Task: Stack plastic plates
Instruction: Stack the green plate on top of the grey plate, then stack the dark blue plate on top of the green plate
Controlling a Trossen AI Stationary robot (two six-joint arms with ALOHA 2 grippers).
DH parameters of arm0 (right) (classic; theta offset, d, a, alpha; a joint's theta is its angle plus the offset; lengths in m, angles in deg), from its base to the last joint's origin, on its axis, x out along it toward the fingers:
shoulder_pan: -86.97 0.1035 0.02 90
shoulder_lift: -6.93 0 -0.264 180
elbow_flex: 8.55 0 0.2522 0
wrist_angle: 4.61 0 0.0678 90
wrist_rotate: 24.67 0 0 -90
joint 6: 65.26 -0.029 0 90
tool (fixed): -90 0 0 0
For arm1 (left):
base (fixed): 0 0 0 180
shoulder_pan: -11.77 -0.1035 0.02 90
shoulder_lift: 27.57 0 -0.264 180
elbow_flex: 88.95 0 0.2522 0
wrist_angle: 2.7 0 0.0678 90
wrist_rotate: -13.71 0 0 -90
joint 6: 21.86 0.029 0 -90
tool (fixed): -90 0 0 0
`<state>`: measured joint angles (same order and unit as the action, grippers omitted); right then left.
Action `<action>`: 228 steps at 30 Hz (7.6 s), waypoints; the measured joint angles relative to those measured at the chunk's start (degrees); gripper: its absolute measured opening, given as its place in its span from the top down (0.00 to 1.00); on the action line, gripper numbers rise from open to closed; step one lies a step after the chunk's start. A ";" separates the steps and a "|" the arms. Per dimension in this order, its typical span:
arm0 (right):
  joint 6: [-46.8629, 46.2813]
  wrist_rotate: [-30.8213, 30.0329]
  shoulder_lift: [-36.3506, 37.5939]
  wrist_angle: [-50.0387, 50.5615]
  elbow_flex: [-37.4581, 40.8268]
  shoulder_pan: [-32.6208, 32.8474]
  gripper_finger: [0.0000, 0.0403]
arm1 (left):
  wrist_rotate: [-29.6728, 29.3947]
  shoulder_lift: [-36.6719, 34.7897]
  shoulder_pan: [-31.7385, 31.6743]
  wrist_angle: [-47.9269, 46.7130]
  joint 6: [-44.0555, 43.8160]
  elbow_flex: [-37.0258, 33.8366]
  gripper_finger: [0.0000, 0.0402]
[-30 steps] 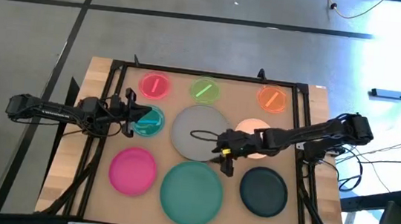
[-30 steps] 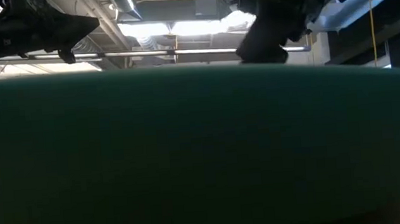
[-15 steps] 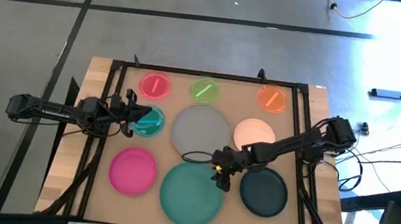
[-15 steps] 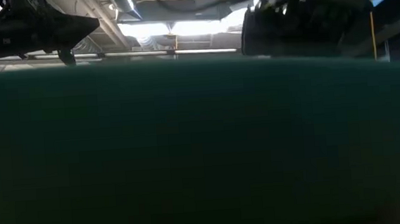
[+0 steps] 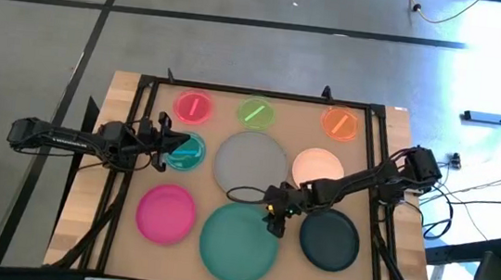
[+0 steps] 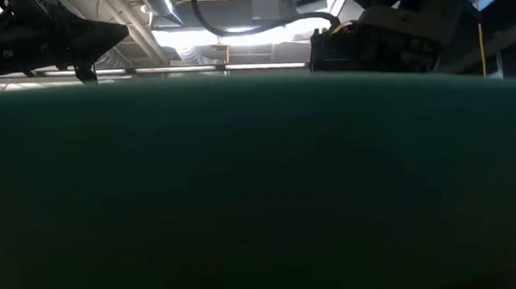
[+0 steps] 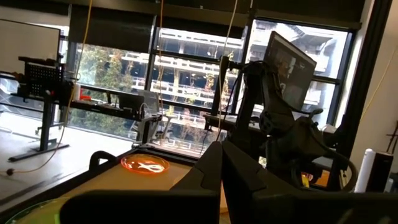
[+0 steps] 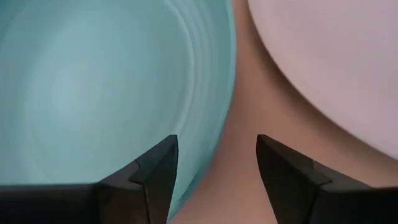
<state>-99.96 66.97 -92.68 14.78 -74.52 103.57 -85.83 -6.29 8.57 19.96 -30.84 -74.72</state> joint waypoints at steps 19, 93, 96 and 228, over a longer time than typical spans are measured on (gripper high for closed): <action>1.49 0.95 -1.33 -2.19 0.02 -0.05 0.83 | 0.00 0.00 0.02 0.24 0.09 0.00 1.00; 21.63 0.93 0.16 -3.37 0.31 -36.52 0.75 | 0.24 0.09 0.02 0.52 -1.19 0.00 1.00; 24.98 0.83 3.02 1.42 -0.56 -36.50 0.69 | 0.24 0.09 0.00 0.52 -1.16 0.00 1.00; 5.21 -7.20 18.70 -10.87 10.54 -23.36 0.99 | 0.17 0.09 -0.02 0.24 -2.49 0.02 1.00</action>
<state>-94.75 59.77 -73.98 3.91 -63.98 80.22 -85.66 -6.20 8.55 20.20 -33.33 -74.70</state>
